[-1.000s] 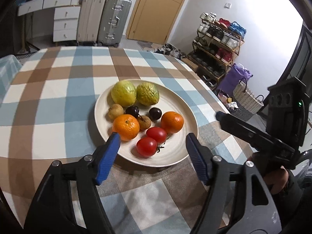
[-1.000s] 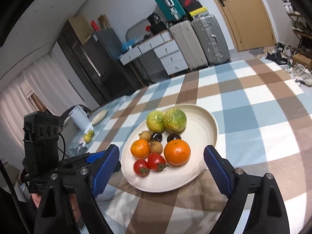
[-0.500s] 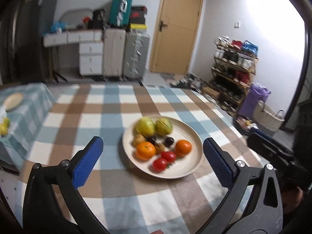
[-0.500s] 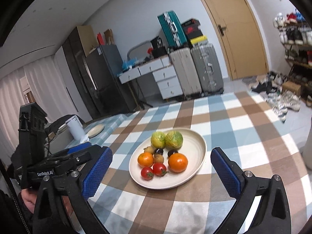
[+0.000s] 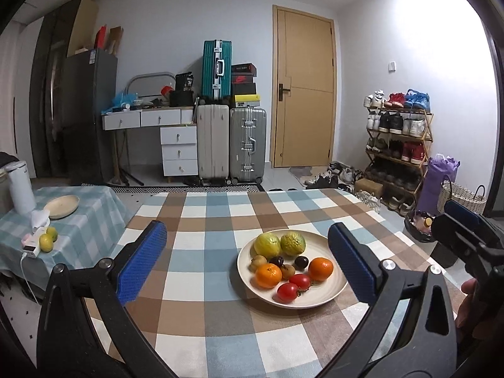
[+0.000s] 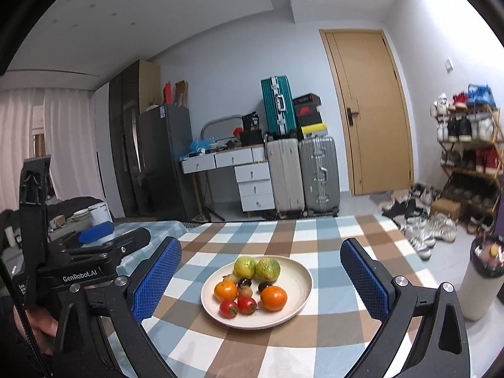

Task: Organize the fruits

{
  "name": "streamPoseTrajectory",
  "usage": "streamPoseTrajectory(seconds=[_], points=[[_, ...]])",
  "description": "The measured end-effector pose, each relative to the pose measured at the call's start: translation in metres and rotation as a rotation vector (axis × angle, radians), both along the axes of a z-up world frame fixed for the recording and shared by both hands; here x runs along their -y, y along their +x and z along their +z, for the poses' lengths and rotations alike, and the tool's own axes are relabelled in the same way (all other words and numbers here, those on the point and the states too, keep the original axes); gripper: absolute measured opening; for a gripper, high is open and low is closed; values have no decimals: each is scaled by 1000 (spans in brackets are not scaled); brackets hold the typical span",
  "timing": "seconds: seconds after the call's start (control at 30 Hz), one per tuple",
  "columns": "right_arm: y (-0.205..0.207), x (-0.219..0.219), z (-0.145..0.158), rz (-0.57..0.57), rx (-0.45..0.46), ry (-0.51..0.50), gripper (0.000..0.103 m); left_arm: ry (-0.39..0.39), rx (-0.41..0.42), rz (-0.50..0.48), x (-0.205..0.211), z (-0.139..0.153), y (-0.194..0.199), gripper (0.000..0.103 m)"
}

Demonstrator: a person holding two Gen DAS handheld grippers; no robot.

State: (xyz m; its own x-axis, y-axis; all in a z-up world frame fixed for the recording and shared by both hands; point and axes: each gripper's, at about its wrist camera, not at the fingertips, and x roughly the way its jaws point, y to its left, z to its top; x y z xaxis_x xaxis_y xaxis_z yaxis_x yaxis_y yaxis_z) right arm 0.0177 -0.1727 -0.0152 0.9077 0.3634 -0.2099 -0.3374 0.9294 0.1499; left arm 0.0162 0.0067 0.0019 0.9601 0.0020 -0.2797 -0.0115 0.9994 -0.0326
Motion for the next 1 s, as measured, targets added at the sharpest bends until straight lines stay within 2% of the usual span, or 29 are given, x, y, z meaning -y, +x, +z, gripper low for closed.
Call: streamPoseTrajectory(seconds=[0.3, 0.43, 0.5, 0.7, 1.0], points=[[-26, -6, 15, -20, 81, -20, 103, -35, 44, -6, -12, 14, -35, 102], [-34, -8, 15, -19, 126, -31, 103, -38, 52, 11, -17, 11, -39, 102], [-38, -10, 12, -24, 150, -47, 103, -40, 41, 30, -20, 4, -38, 102], [-35, -12, -3, -35, 133, -91, 103, -43, 59, 60, -29, -22, -25, 102], [-18, -14, -33, -52, 92, -147, 103, -39, -1, 56, -32, -60, 4, 102]])
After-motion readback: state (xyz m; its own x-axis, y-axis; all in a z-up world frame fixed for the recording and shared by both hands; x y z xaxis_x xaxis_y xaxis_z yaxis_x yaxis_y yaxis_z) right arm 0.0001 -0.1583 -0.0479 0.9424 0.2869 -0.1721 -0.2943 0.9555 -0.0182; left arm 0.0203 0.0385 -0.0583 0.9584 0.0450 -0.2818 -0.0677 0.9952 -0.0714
